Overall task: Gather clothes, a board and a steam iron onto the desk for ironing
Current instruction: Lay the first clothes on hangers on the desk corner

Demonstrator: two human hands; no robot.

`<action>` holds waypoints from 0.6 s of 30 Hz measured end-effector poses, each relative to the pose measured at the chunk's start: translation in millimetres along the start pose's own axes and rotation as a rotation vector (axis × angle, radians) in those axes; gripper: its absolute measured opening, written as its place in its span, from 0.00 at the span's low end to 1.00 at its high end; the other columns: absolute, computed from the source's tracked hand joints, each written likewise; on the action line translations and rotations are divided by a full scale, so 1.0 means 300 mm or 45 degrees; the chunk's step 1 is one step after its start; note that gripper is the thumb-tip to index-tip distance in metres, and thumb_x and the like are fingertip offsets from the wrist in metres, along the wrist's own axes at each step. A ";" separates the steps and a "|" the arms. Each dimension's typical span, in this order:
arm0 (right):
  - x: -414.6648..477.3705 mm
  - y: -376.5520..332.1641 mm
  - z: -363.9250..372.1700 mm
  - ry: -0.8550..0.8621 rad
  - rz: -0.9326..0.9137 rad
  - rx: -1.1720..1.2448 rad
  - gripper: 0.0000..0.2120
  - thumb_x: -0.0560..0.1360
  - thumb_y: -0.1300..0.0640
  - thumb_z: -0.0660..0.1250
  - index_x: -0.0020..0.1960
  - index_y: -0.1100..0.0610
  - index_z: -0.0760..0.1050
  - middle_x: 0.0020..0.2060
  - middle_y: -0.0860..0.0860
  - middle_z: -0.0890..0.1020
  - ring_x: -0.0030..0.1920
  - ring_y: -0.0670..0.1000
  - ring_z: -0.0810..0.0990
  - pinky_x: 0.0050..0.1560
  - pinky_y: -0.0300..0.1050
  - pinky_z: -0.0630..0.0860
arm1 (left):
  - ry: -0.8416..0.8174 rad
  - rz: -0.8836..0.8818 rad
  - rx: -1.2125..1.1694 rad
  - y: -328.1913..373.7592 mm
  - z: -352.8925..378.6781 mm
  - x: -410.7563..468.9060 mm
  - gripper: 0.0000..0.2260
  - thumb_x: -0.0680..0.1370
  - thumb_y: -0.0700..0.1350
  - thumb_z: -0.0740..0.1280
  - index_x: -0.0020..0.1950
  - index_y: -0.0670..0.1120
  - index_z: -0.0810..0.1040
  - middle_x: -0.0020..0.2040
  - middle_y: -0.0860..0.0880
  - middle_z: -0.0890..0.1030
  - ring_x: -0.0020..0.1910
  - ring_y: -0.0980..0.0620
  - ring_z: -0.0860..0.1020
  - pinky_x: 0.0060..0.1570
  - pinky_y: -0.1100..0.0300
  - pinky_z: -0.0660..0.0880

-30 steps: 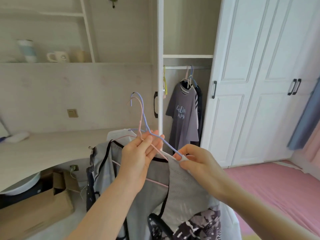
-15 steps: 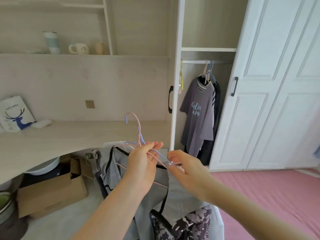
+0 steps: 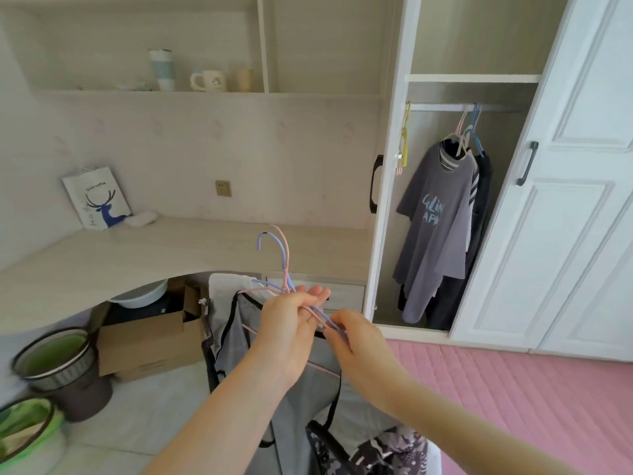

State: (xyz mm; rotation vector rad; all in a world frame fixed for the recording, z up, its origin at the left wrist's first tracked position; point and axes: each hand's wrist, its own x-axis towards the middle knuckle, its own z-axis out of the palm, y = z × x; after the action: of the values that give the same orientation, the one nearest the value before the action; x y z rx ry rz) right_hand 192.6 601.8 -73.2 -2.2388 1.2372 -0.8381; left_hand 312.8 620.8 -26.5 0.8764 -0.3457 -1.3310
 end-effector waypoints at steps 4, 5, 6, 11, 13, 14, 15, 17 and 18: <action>0.036 -0.043 0.027 -0.011 -0.146 -0.099 0.09 0.82 0.51 0.54 0.48 0.53 0.69 0.42 0.48 0.73 0.40 0.49 0.72 0.40 0.43 0.70 | 0.028 0.177 0.251 0.025 -0.059 -0.001 0.09 0.77 0.30 0.61 0.55 0.38 0.73 0.53 0.40 0.80 0.58 0.45 0.80 0.63 0.50 0.74; 0.045 -0.054 0.035 -0.014 -0.169 -0.134 0.10 0.82 0.51 0.53 0.48 0.54 0.68 0.43 0.49 0.73 0.41 0.50 0.72 0.40 0.46 0.71 | 0.050 0.218 0.325 0.034 -0.076 0.000 0.10 0.76 0.30 0.61 0.55 0.38 0.74 0.54 0.41 0.81 0.58 0.47 0.80 0.62 0.52 0.74; 0.054 -0.064 0.044 -0.017 -0.191 -0.174 0.11 0.82 0.50 0.52 0.49 0.55 0.68 0.43 0.50 0.73 0.41 0.52 0.73 0.41 0.47 0.71 | 0.077 0.250 0.401 0.045 -0.094 0.003 0.11 0.76 0.30 0.61 0.56 0.39 0.75 0.55 0.42 0.81 0.58 0.49 0.80 0.60 0.54 0.75; 0.123 -0.092 0.106 0.054 -0.337 -0.419 0.13 0.83 0.49 0.50 0.53 0.54 0.70 0.44 0.48 0.75 0.44 0.54 0.74 0.42 0.48 0.69 | 0.160 0.407 0.743 0.113 -0.190 0.018 0.09 0.76 0.36 0.66 0.45 0.48 0.81 0.50 0.47 0.83 0.53 0.50 0.80 0.62 0.51 0.74; 0.156 -0.102 0.143 0.066 -0.367 -0.455 0.13 0.83 0.49 0.50 0.53 0.53 0.70 0.44 0.47 0.76 0.43 0.53 0.74 0.40 0.47 0.66 | 0.173 0.469 0.827 0.147 -0.229 0.028 0.11 0.76 0.36 0.66 0.41 0.50 0.82 0.48 0.46 0.84 0.52 0.49 0.81 0.62 0.50 0.74; 0.172 -0.109 0.165 0.066 -0.373 -0.455 0.13 0.83 0.49 0.50 0.52 0.53 0.70 0.43 0.47 0.76 0.42 0.53 0.74 0.40 0.47 0.64 | 0.162 0.481 0.852 0.166 -0.249 0.033 0.13 0.76 0.36 0.66 0.39 0.51 0.84 0.49 0.44 0.83 0.52 0.47 0.81 0.62 0.50 0.74; 0.189 -0.119 0.188 0.067 -0.380 -0.460 0.13 0.83 0.49 0.49 0.51 0.53 0.70 0.43 0.46 0.76 0.42 0.54 0.74 0.40 0.47 0.63 | 0.143 0.481 0.860 0.188 -0.268 0.040 0.15 0.76 0.36 0.66 0.38 0.54 0.85 0.50 0.41 0.83 0.53 0.45 0.81 0.61 0.50 0.75; 0.227 -0.144 0.237 0.079 -0.414 -0.475 0.12 0.83 0.50 0.50 0.49 0.54 0.69 0.41 0.47 0.77 0.41 0.54 0.75 0.39 0.47 0.63 | 0.115 0.479 0.832 0.238 -0.310 0.055 0.20 0.76 0.35 0.65 0.37 0.59 0.85 0.54 0.40 0.82 0.53 0.46 0.82 0.60 0.51 0.76; 0.249 -0.161 0.260 0.097 -0.432 -0.468 0.12 0.83 0.51 0.51 0.48 0.54 0.70 0.39 0.47 0.77 0.39 0.54 0.75 0.39 0.47 0.63 | 0.107 0.474 0.800 0.266 -0.332 0.065 0.20 0.77 0.35 0.64 0.37 0.58 0.85 0.55 0.40 0.82 0.53 0.47 0.82 0.58 0.53 0.77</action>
State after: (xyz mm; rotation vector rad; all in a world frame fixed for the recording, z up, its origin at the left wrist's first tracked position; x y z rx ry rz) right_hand 306.2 568.4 -76.7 -2.7932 1.1343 -0.8801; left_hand 440.5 636.7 -38.4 1.3079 -0.8447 -0.8369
